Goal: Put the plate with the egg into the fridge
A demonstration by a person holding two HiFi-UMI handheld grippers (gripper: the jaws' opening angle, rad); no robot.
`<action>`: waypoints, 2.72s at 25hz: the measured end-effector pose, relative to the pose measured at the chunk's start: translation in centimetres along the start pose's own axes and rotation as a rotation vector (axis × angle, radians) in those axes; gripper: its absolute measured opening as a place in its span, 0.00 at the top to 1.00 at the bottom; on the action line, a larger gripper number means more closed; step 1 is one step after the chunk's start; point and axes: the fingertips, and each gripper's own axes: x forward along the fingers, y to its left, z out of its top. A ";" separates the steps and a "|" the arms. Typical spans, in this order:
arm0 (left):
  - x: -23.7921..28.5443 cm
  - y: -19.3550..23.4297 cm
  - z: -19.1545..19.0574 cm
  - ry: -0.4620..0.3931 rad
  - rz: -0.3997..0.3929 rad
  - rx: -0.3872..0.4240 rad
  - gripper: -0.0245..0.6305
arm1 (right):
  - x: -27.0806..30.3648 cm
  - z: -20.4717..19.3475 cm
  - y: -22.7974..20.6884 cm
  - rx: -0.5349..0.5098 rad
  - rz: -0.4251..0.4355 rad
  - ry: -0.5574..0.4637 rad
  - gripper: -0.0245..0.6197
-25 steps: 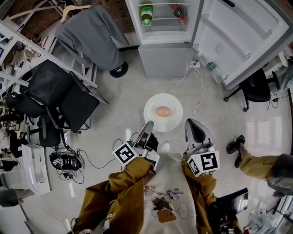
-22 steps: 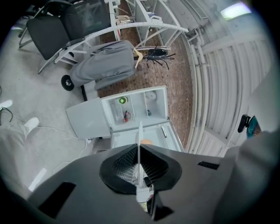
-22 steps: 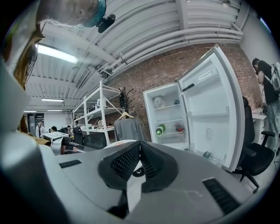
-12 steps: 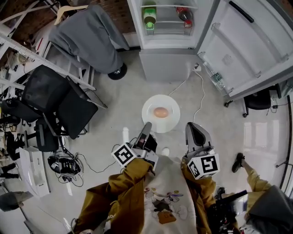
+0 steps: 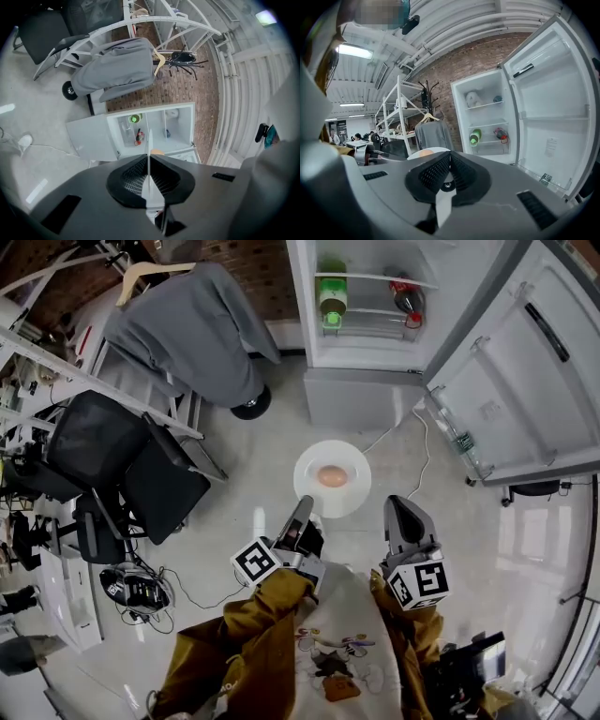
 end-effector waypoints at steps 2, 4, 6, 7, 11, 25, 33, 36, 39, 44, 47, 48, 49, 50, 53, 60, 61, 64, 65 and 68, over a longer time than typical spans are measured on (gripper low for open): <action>1.3 -0.6 1.7 0.007 -0.015 -0.002 0.93 | 1.8 0.9 0.6 -0.007 0.001 -0.006 0.95; 2.6 -1.0 3.1 0.024 -0.027 0.007 0.93 | 3.6 1.7 0.9 -0.010 -0.003 -0.011 0.95; 4.0 -1.3 4.3 0.045 -0.033 0.014 0.93 | 5.2 2.4 0.7 -0.009 -0.014 -0.018 0.95; 4.5 -1.3 4.8 0.056 -0.034 0.015 0.93 | 5.9 2.7 0.6 -0.008 -0.023 -0.022 0.95; 6.0 -1.1 7.0 0.086 -0.033 0.015 0.93 | 8.2 3.4 0.7 -0.006 -0.053 -0.033 0.95; 9.3 -0.7 9.4 0.142 -0.051 0.007 0.93 | 11.1 3.9 0.4 0.002 -0.120 -0.037 0.95; 11.8 -0.6 10.1 0.161 -0.044 0.015 0.93 | 12.8 4.4 -1.1 0.020 -0.134 -0.047 0.95; 13.0 -0.7 10.4 0.164 -0.043 0.018 0.93 | 13.8 4.6 -2.0 0.028 -0.130 -0.049 0.95; 14.5 -0.6 10.6 0.166 -0.038 0.024 0.93 | 15.2 4.9 -3.1 0.029 -0.119 -0.045 0.95; 17.3 -0.7 10.9 0.156 -0.032 0.017 0.93 | 17.1 5.6 -5.2 0.029 -0.103 -0.034 0.95; 19.2 -0.7 11.2 0.154 -0.029 0.016 0.93 | 18.5 6.2 -6.7 0.029 -0.101 -0.030 0.95; 19.9 -0.7 11.3 0.153 -0.027 0.013 0.93 | 19.0 6.4 -7.1 0.029 -0.099 -0.028 0.95; 20.5 -0.7 11.4 0.152 -0.025 0.010 0.93 | 19.6 6.7 -7.6 0.027 -0.095 -0.026 0.95; 21.2 -0.8 11.4 0.151 -0.023 0.009 0.93 | 20.1 7.0 -8.1 0.025 -0.092 -0.025 0.95; 23.4 -1.0 11.7 0.146 -0.019 0.011 0.93 | 21.5 7.8 -9.6 0.021 -0.084 -0.023 0.95; 28.0 -1.5 11.7 0.128 -0.014 -0.026 0.93 | 24.0 9.5 -13.4 0.040 -0.081 -0.024 0.95; 28.6 -1.7 11.8 0.123 -0.014 -0.030 0.93 | 24.4 9.7 -13.9 0.041 -0.078 -0.024 0.95; 30.4 -2.0 11.9 0.108 -0.016 -0.045 0.93 | 25.3 10.2 -15.2 0.048 -0.069 -0.022 0.95; 30.9 -2.2 12.0 0.103 -0.017 -0.049 0.93 | 25.7 10.4 -15.6 0.050 -0.065 -0.020 0.95; 32.5 -2.4 12.2 0.086 -0.017 -0.066 0.93 | 26.7 11.1 -16.8 0.047 -0.050 -0.021 0.95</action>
